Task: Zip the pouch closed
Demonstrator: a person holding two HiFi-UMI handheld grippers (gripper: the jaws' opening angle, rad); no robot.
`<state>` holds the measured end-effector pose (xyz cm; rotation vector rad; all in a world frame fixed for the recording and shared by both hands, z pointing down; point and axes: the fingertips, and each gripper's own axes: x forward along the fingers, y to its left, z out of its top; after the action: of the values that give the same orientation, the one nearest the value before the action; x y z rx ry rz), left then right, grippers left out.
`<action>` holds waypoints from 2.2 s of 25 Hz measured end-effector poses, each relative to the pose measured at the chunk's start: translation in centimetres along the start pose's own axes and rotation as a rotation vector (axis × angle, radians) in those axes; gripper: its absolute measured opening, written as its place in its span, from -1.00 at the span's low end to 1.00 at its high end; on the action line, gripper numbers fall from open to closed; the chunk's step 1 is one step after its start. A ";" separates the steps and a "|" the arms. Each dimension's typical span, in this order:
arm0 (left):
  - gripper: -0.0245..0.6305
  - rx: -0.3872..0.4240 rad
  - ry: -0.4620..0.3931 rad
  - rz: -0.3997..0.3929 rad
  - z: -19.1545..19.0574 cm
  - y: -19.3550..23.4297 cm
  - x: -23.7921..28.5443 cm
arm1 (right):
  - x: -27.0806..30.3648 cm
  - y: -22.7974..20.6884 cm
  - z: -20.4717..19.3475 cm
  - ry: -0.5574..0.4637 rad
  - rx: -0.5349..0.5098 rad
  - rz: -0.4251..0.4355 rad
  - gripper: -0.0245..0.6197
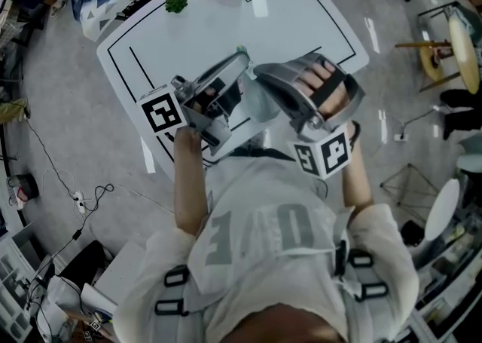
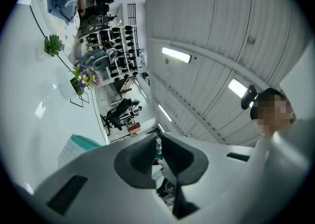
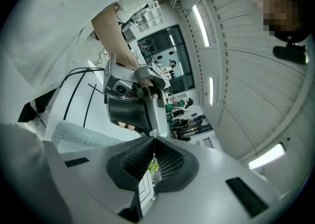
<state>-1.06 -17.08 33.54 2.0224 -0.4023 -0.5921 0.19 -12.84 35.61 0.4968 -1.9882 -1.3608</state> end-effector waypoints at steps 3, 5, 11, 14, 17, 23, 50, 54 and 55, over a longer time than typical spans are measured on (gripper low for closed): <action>-0.88 0.013 0.000 0.040 -0.2 0.5 -0.2 | 0.0 0.2 0.1 0.000 0.005 0.002 -0.89; -0.89 0.013 0.001 0.061 -0.2 0.7 -0.4 | 0.0 0.5 0.1 0.004 0.004 0.009 -0.88; -0.90 0.038 0.004 0.126 -0.3 2.1 -1.0 | 0.4 1.2 0.0 0.018 0.035 0.020 -0.89; -0.90 0.049 0.006 0.135 -0.4 2.1 -1.1 | 0.4 1.4 0.2 0.017 0.053 0.022 -0.89; -0.90 0.054 -0.004 0.158 -0.1 2.3 -1.3 | 0.3 1.3 0.3 0.016 0.058 0.020 -0.89; -0.90 0.071 -0.026 0.190 0.4 3.1 -1.9 | 0.4 1.4 0.9 0.001 0.072 0.026 -0.89; -0.91 0.182 -0.121 0.504 6.0 12.3 -7.2 | 0.1 2.0 1.3 -0.021 0.154 0.095 -0.89; -0.91 0.175 -0.135 0.522 6.4 12.8 -8.1 | -0.3 2.1 1.1 -0.017 0.154 0.104 -0.89; -0.91 0.177 -0.137 0.525 6.4 12.8 -8.1 | -0.3 2.2 1.1 -0.016 0.151 0.109 -0.89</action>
<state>-11.93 -23.81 43.96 1.9325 -1.0585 -0.3747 -0.19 -11.07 37.28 0.4405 -2.1089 -1.1581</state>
